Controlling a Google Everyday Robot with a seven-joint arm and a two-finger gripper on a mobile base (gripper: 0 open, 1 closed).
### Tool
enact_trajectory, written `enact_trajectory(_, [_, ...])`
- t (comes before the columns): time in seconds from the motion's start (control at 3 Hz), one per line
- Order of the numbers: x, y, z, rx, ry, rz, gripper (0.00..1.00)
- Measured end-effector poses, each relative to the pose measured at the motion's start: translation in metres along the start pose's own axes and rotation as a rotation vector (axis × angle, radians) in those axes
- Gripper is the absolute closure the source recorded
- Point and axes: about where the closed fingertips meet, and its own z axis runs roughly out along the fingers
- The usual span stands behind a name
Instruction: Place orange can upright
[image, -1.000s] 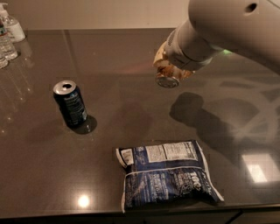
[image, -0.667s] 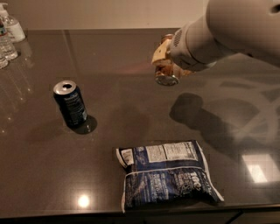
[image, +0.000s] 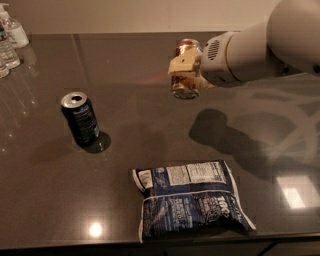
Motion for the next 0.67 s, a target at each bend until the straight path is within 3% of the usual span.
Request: enact_trajectory(0.67, [-0.0121,-0.0022,-0.0008,0.185,-0.002,-0.120,1.00])
